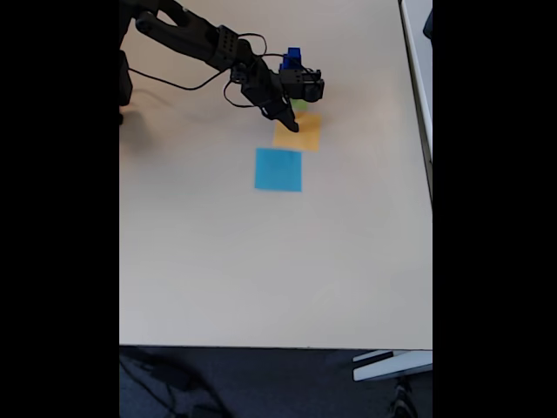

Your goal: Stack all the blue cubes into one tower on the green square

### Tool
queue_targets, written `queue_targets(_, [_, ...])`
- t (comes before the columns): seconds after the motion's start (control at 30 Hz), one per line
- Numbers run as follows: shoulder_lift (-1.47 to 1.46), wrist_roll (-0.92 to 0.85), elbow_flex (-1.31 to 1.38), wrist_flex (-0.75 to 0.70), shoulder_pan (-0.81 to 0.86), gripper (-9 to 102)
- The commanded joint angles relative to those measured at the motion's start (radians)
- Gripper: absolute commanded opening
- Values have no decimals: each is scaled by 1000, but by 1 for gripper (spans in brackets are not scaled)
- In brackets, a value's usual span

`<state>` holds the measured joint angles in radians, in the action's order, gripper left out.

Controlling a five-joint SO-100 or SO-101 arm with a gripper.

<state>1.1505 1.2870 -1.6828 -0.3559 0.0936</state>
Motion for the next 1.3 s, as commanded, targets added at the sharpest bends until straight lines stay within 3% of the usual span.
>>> queue_targets(0.0, [44, 6, 5, 20, 3, 10])
queue_targets(0.23, [51, -2, 5, 12, 5, 0])
queue_targets(0.5, [83, -9, 12, -8, 5, 0])
queue_targets(1.03, [178, 3, 339, -341, 15, 0])
queue_targets(1.27, [232, 94, 414, -465, 5, 0])
